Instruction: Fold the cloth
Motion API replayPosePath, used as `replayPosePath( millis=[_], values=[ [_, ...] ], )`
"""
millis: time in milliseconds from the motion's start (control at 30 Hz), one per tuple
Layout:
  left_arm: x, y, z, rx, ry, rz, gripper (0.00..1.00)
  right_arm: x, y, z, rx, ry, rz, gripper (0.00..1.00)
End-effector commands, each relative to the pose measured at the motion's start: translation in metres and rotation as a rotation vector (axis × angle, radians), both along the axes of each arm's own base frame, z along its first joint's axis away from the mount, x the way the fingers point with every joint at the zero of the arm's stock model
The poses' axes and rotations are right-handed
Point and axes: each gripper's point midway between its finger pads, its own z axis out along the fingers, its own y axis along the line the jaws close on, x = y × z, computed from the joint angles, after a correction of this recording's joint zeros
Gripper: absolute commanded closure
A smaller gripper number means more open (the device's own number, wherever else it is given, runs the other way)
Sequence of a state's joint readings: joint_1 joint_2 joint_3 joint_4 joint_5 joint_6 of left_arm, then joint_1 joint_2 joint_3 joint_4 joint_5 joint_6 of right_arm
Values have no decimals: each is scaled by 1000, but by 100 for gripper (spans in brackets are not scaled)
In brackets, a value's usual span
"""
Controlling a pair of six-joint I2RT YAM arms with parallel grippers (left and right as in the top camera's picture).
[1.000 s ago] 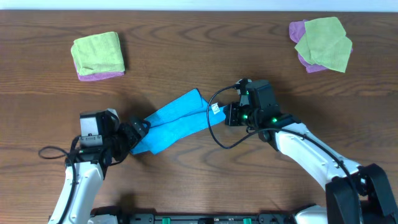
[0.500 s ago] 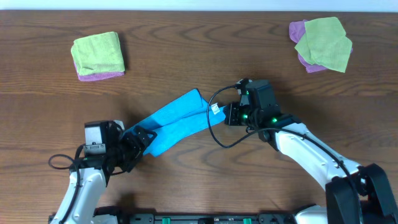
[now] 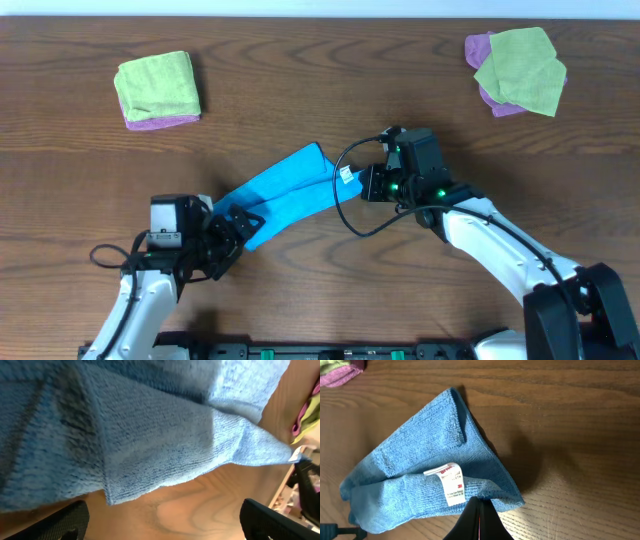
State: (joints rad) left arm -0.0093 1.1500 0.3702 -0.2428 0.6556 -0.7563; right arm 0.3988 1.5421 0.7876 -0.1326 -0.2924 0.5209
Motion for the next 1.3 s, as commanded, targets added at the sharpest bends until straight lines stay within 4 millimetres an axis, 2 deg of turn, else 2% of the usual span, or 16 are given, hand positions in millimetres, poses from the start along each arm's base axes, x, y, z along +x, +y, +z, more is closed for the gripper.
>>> replayPosePath(
  millis=[0,33,67,167,333,367,500,700,867,900,933,967,1000,1100,1267],
  values=[
    [-3,-1,-8,48,11,-2,0,-4,5,0,10,9,3,99],
    [-3,-2,-8,55,10,-2,0,-4,5,0,11,9,4,99],
    [-3,-2,-10,64,15,2,7,-4,5,0,11,10,2,99],
    [-2,-6,-13,81,12,-12,16,-4,5,0,14,13,-2,99],
    [0,-12,-19,82,8,-30,47,-4,6,0,19,16,3,99],
    [1,-12,-20,81,4,-33,54,-4,6,0,19,16,3,99],
    [2,-13,-22,80,-2,-35,94,-5,6,0,19,16,3,99],
    [22,-23,-3,24,-132,-76,94,-6,5,-1,16,23,3,99],
    [25,-24,1,39,-160,-102,94,-9,5,-2,13,37,6,99],
    [23,-23,0,41,-156,-106,90,-10,6,-2,18,40,10,99],
    [21,-23,-2,43,-144,-108,66,-10,6,-2,20,41,12,99],
    [17,-23,-4,45,-125,-109,37,-10,6,-2,20,41,13,99],
    [14,-22,-6,48,-108,-113,31,-10,6,-2,20,41,13,99],
    [7,-20,-11,66,-78,-121,27,-10,6,-2,20,41,13,99],
    [12,-10,-15,125,-89,-92,26,-11,7,-1,23,42,16,99]
  ],
)
